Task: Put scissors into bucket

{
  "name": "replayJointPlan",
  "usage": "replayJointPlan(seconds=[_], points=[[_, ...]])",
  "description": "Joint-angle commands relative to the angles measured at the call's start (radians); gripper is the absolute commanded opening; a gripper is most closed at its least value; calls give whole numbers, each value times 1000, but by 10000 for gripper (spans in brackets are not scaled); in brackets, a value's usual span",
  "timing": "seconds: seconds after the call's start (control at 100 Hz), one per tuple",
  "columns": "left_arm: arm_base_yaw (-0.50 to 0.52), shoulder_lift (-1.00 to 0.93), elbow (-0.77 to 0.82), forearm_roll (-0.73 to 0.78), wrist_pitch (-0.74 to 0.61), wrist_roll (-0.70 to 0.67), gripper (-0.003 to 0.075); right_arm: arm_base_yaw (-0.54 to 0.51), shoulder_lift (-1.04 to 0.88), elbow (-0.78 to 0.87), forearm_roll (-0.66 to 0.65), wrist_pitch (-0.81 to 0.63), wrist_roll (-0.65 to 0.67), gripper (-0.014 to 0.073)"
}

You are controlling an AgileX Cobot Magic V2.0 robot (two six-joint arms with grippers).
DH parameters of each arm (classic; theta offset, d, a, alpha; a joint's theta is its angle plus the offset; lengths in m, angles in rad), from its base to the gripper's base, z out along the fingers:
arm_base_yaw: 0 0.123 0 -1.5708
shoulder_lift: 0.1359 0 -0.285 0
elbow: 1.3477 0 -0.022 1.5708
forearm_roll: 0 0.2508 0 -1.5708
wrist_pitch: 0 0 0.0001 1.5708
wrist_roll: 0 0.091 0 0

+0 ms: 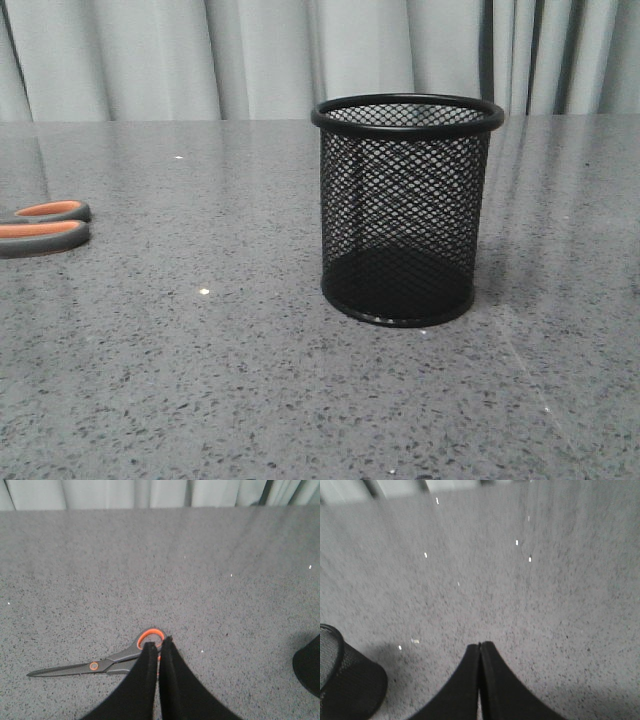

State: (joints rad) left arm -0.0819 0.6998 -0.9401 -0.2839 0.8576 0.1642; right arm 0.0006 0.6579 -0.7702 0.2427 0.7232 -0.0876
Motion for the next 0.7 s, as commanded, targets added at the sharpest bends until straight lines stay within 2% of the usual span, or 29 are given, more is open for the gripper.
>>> replayJointPlan(seconds=[0.0,0.09,0.16,0.24,0.34,0.38,0.44,0.51,0.57,0.69], points=[[2,69,-80,-7,30,13,-19,-4,81,-93,-9,22,-46,-52],[2,124,-108,-5,82,34,-18,-4,128,-136,-9,77,-68,-45],[2,157,-119,-5,115,68,-7,-4,158,-161,2,112,-73,13],[2,185,-131,-5,147,91,40,-4,182,-179,8,131,-76,169],[2,208,-141,-8,169,116,169,-4,202,-189,14,134,-76,396],[2,213,-145,-8,172,116,237,-4,204,-190,16,134,-76,438],[2,217,-147,-13,172,119,347,-4,206,-190,16,132,-76,458],[2,219,-147,-15,172,127,426,-4,206,-190,16,128,-76,457],[2,226,-147,-15,176,153,434,-4,206,-190,16,123,-76,457],[2,255,-147,-15,183,216,395,-4,206,-190,18,119,-76,457]])
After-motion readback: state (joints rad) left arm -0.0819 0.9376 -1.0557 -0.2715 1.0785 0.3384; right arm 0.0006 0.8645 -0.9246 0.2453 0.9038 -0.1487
